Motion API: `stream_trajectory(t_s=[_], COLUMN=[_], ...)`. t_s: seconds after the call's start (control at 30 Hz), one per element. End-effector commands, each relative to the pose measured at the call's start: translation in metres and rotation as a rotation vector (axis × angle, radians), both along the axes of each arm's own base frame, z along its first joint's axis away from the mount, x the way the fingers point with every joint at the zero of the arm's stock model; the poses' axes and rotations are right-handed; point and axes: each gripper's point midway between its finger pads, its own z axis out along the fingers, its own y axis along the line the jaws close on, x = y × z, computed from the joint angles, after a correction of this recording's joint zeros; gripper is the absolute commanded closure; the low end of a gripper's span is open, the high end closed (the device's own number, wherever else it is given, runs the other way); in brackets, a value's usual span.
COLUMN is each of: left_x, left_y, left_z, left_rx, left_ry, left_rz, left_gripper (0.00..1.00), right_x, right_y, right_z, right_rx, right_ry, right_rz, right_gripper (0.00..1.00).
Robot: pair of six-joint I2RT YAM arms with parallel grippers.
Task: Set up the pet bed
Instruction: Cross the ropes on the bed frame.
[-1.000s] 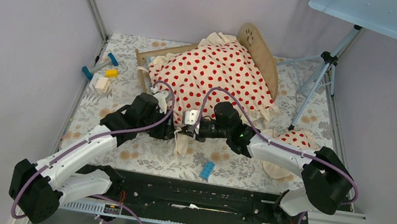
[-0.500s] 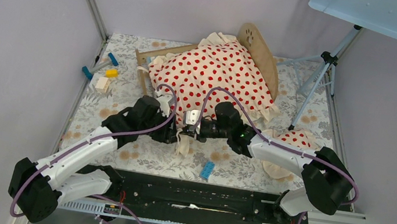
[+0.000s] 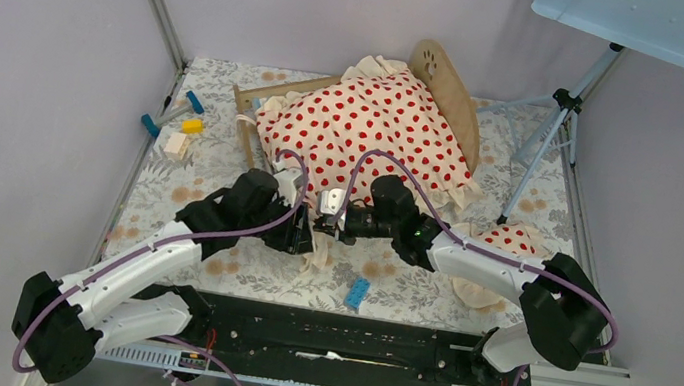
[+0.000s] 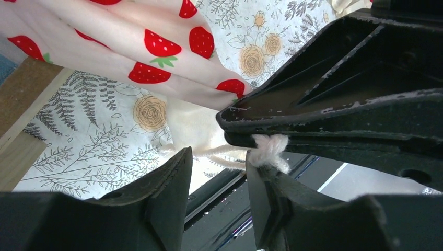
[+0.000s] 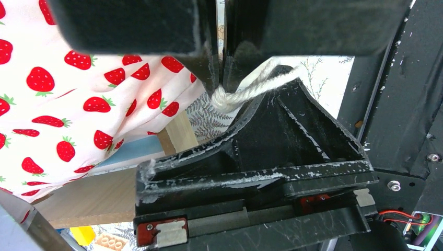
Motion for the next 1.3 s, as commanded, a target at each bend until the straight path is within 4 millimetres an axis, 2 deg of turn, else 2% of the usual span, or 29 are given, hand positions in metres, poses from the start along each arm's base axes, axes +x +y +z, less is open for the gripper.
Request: stream_trajectory(t_s=[0.0, 0.1, 0.17, 0.33, 0.5, 0.8, 0.93, 0.97, 1.03, 1.1, 1.27], left_x=[0.012, 0.013, 0.014, 0.014, 0.011, 0.013, 0.008, 0.006, 0.003, 0.001, -0.003], left_y=[-0.009, -0.014, -0.016, -0.018, -0.019, 0.003, -0.003, -0.005, -0.008, -0.01, -0.009], left_z=[0.012, 0.014, 0.015, 0.019, 0.02, 0.023, 0.031, 0.031, 0.027, 0.022, 0.017], left_rx=[-0.053, -0.078, -0.095, -0.13, -0.17, -0.119, -0.162, -0.165, -0.16, -0.156, -0.153], left_ry=[-0.054, -0.061, -0.062, -0.07, -0.07, -0.069, -0.078, -0.075, -0.057, -0.04, -0.034], left_rz=[0.02, 0.018, 0.024, 0.038, 0.045, 0.171, 0.127, 0.111, 0.086, 0.069, 0.056], left_gripper=[0.54, 0.55, 0.59, 0.84, 1.0, 1.0, 1.0, 0.96, 0.8, 0.69, 0.59], right_x=[0.003, 0.003, 0.003, 0.003, 0.003, 0.008, 0.009, 0.01, 0.01, 0.011, 0.011], right_y=[0.0, 0.001, 0.001, 0.002, 0.002, -0.003, -0.003, -0.003, -0.002, -0.002, -0.001], right_z=[0.018, 0.017, 0.018, 0.017, 0.016, 0.017, 0.017, 0.017, 0.019, 0.019, 0.019], right_rx=[0.049, 0.049, 0.052, 0.055, 0.055, 0.056, 0.059, 0.061, 0.066, 0.068, 0.07], right_ry=[-0.03, -0.024, -0.023, -0.014, -0.008, -0.022, -0.021, -0.022, -0.021, -0.02, -0.019], right_rz=[0.003, 0.002, 0.002, 0.0, -0.003, -0.045, -0.052, -0.052, -0.053, -0.053, -0.052], right_gripper=[1.0, 1.0, 1.0, 1.0, 1.0, 1.0, 1.0, 1.0, 1.0, 1.0, 1.0])
